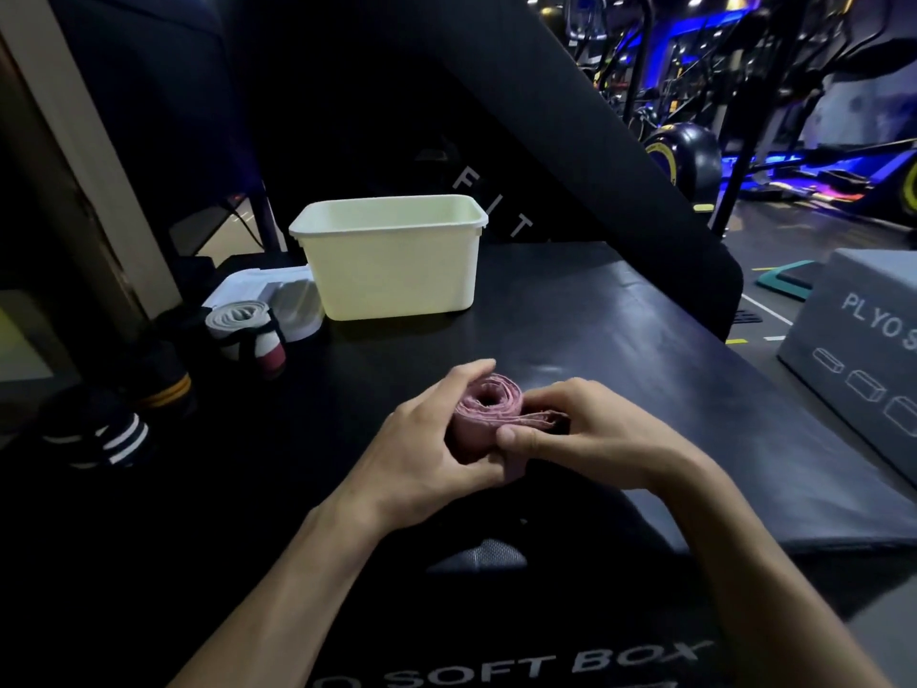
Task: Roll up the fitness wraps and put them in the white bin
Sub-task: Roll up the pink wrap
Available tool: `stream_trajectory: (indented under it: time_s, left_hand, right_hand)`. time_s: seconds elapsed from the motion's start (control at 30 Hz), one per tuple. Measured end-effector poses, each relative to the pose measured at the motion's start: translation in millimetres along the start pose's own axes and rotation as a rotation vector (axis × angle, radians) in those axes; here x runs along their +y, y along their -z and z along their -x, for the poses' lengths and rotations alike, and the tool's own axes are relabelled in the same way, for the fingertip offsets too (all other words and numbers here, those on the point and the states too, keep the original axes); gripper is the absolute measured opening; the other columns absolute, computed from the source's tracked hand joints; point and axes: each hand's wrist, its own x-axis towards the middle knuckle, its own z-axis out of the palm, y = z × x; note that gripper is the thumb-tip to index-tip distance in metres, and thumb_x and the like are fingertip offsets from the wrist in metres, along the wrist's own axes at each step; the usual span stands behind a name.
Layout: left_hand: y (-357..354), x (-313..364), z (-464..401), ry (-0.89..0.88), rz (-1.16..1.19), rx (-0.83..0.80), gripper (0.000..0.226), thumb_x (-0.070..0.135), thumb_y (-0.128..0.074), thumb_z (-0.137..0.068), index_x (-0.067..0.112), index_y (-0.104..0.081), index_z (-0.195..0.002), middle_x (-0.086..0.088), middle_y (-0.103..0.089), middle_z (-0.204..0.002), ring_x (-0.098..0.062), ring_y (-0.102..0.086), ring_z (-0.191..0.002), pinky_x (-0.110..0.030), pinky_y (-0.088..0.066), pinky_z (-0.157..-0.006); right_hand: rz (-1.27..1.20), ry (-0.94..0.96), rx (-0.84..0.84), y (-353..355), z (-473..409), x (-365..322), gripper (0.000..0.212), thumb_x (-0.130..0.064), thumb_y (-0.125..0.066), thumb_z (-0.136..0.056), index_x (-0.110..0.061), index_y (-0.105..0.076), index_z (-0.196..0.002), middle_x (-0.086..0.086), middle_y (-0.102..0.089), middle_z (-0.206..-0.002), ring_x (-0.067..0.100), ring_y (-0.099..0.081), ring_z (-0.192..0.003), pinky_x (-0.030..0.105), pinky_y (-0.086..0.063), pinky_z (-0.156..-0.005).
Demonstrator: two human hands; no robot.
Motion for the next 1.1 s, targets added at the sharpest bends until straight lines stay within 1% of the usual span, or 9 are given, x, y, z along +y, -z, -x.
stream_trajectory:
  time_s: [0.2, 0.37, 0.57, 0.63, 0.7, 0.8, 0.9, 1.0, 1.1]
  left_hand:
    - [-3.4, 1.4, 1.8, 0.009, 0.037, 0.011, 0.081, 0.052, -0.08, -0.066, 0.047, -0.046, -0.139, 0.021, -0.066, -0.121, 0.0, -0.064, -0.112, -0.028, -0.052, -0.099]
    - [-3.2, 4.1, -2.8, 0.035, 0.092, 0.022, 0.07, 0.029, -0.092, -0.064, 0.037, -0.056, -0.124, 0.015, -0.071, -0.112, -0.005, -0.069, -0.105, -0.033, -0.054, -0.095]
    - [3.5, 2.9, -12.3, 0.035, 0.194, -0.088, 0.065, 0.01, -0.089, -0.063, 0.025, -0.06, -0.119, 0.005, -0.072, -0.106, -0.017, -0.069, -0.099, -0.046, -0.054, -0.097]
    - [6.1, 1.3, -13.0, 0.025, 0.229, -0.119, 0.066, 0.006, -0.087, -0.063, 0.02, -0.06, -0.121, 0.0, -0.07, -0.107, -0.024, -0.068, -0.101, -0.049, -0.053, -0.097]
    - [7.6, 0.6, -13.0, 0.016, 0.258, -0.141, 0.066, -0.001, -0.085, -0.063, 0.018, -0.06, -0.121, -0.002, -0.069, -0.108, -0.03, -0.066, -0.103, -0.048, -0.051, -0.097]
    - [9.7, 0.9, -13.1, 0.013, 0.294, -0.173, 0.067, -0.008, -0.084, -0.064, 0.015, -0.059, -0.122, -0.004, -0.067, -0.111, -0.03, -0.065, -0.105, -0.041, -0.05, -0.097]
    - [10.3, 1.1, -12.1, 0.029, 0.313, -0.191, 0.071, -0.01, -0.086, -0.065, 0.017, -0.055, -0.124, -0.003, -0.066, -0.113, -0.023, -0.065, -0.104, -0.033, -0.051, -0.095]
    - [10.5, -1.0, -10.9, 0.068, 0.32, -0.201, 0.08, -0.009, -0.086, -0.065, 0.021, -0.046, -0.127, 0.0, -0.064, -0.112, -0.009, -0.063, -0.098, -0.029, -0.052, -0.09]
    - [11.3, -1.6, -10.8, 0.109, 0.315, -0.21, 0.089, -0.002, -0.089, -0.065, 0.03, -0.038, -0.131, -0.002, -0.065, -0.116, -0.013, -0.068, -0.103, -0.031, -0.054, -0.094]
  right_hand:
    - [0.007, 0.074, 0.026, 2.4, -0.1, 6.4, 0.041, -0.063, -0.061, -0.089, -0.027, -0.075, -0.101, -0.005, -0.073, -0.081, 0.016, -0.067, -0.077, 0.045, -0.053, -0.074]
    - [0.033, 0.089, 0.083, -1.4, -0.6, 8.9, 0.045, -0.068, -0.062, -0.084, -0.027, -0.074, -0.098, -0.003, -0.07, -0.075, 0.012, -0.063, -0.07, 0.044, -0.052, -0.069]
    - [-0.138, 0.091, 0.11, 1.0, 3.2, 16.8, 0.037, -0.058, -0.076, -0.077, -0.028, -0.078, -0.098, 0.004, -0.076, -0.083, 0.028, -0.07, -0.079, 0.053, -0.055, -0.075]
    - [-0.21, 0.074, 0.137, -0.5, 5.5, 16.5, 0.031, -0.051, -0.077, -0.075, -0.027, -0.079, -0.094, 0.006, -0.076, -0.081, 0.019, -0.068, -0.073, 0.054, -0.055, -0.074]
    - [-0.249, 0.07, 0.16, -4.2, 6.0, 16.7, 0.025, -0.043, -0.08, -0.073, -0.027, -0.079, -0.091, 0.002, -0.076, -0.08, 0.013, -0.07, -0.076, 0.052, -0.057, -0.075]
    - [-0.351, 0.079, 0.197, -6.3, 5.1, 16.4, 0.03, -0.024, -0.09, -0.07, -0.027, -0.077, -0.097, 0.0, -0.078, -0.089, 0.023, -0.075, -0.086, 0.046, -0.06, -0.082]
    - [-0.408, 0.08, 0.219, -6.3, 5.2, 14.5, 0.047, -0.019, -0.094, -0.066, -0.028, -0.074, -0.107, -0.001, -0.077, -0.097, 0.025, -0.074, -0.088, 0.042, -0.06, -0.086]
    - [-0.459, 0.076, 0.2, -8.1, 4.5, 15.2, 0.047, -0.021, -0.093, -0.068, -0.025, -0.074, -0.111, 0.003, -0.077, -0.099, 0.023, -0.073, -0.092, 0.042, -0.057, -0.09]
    - [-0.482, 0.077, 0.157, -8.0, 3.9, 16.8, 0.043, -0.016, -0.091, -0.074, -0.022, -0.072, -0.112, 0.008, -0.076, -0.101, 0.029, -0.072, -0.098, 0.044, -0.055, -0.094]
